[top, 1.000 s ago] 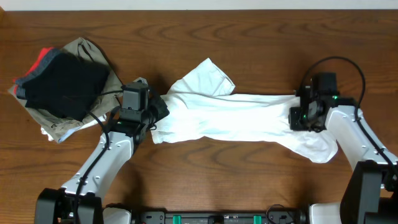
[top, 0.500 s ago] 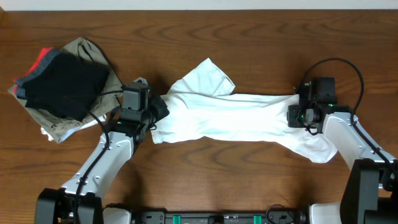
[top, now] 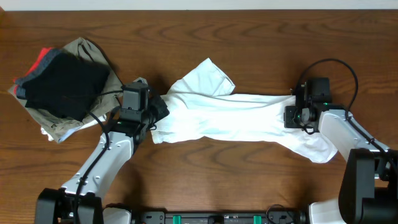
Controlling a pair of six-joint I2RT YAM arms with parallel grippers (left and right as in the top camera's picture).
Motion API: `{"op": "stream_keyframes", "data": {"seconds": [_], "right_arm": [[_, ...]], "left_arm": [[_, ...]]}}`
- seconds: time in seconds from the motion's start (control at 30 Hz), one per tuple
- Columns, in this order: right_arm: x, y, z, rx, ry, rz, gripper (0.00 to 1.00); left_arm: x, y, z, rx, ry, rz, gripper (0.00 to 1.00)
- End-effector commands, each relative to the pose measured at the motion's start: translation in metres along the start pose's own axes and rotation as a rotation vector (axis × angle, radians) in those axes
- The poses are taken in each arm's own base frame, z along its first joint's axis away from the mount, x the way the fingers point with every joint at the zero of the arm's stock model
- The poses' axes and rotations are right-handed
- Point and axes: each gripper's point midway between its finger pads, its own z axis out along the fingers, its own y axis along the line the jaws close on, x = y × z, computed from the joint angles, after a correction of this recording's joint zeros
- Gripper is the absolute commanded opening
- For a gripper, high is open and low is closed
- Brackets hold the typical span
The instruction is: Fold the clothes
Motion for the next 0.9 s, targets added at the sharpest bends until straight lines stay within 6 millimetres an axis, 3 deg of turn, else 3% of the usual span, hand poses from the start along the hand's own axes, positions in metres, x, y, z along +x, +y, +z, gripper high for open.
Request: {"op": "stream_keyframes", "data": {"seconds": [0.0,0.1,0.23,0.33,0.6,0.77,0.87], "right_arm": [[-0.009,0.003,-0.010,-0.001,-0.028,0.046,0.01],[-0.023,-0.005,-0.037,0.054,-0.073,0.073,0.01],[-0.040,-0.031,-0.089,0.191,-0.142,0.123,0.01],[-0.044,-0.038,-0.115,0.207,-0.177,0.145,0.01],[-0.029,-0.053,-0.126,0.251,-0.145,0.174,0.01],[-0.030,-0.109,-0.144,0.492,-0.186,0.255,0.01],[-0.027,-0.135,-0.150,0.538,-0.194,0.299,0.01]], "left_arm": [[-0.005,-0.006,-0.004,0.019,-0.011,0.023,0.06],[-0.005,-0.006,-0.004,0.019,-0.011,0.023,0.06],[-0.005,-0.006,-0.004,0.019,-0.011,0.023,0.06],[-0.005,-0.006,-0.004,0.019,-0.011,0.023,0.06],[-0.005,-0.006,-0.004,0.019,-0.011,0.023,0.06],[-0.008,-0.005,-0.006,0.020,-0.020,0.034,0.06],[-0.011,-0.007,-0.010,0.028,-0.033,0.033,0.06]]}}
